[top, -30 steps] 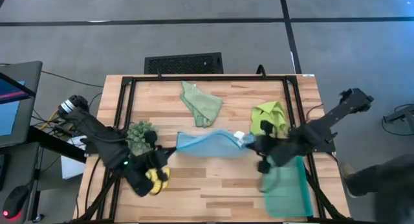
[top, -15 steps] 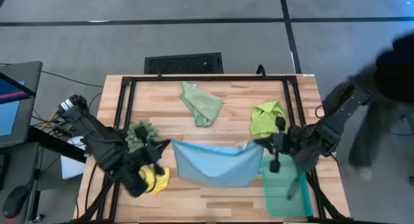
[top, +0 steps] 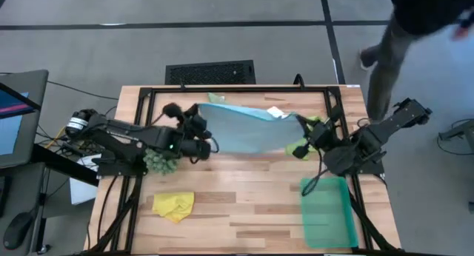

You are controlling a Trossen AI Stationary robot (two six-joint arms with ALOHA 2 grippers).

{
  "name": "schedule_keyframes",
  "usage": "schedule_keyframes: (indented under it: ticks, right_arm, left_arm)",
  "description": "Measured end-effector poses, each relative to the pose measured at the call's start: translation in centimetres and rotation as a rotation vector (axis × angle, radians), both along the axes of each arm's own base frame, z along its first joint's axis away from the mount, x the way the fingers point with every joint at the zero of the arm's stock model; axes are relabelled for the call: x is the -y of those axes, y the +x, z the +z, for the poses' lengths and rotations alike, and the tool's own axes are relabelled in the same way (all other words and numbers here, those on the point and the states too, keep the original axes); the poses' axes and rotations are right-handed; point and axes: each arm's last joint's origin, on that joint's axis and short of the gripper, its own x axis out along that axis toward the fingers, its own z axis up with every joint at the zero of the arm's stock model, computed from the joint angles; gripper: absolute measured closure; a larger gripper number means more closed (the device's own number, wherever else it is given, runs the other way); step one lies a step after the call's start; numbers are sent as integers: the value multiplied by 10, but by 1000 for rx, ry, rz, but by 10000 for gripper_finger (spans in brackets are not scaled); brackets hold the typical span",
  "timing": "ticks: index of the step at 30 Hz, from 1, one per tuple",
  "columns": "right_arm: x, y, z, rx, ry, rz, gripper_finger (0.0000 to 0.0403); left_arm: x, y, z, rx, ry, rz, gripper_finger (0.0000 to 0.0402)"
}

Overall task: Fold microfiber towels
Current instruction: Fold the blue microfiber cloth

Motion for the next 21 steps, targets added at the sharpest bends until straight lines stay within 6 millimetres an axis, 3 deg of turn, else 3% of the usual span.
schedule_keyframes:
  ticks: [4,8,11,15,21]
  right_arm:
    - [-22,7,0,-45,89,264,392]
    - [-46,24,-18,-119,236,504,390]
    - [-64,44,-42,-179,334,637,389]
    - [-82,85,-72,-173,390,768,390]
    - [-88,149,-125,-112,522,958,387]
  left_arm:
    - [-9,21,-12,-118,-132,-240,401]
    - [-12,30,-32,-151,-137,-479,401]
    - [-21,24,-48,-174,-97,-392,401]
    - [-35,14,-60,-184,-89,-233,396]
    - [-43,4,-70,-179,-269,-218,323]
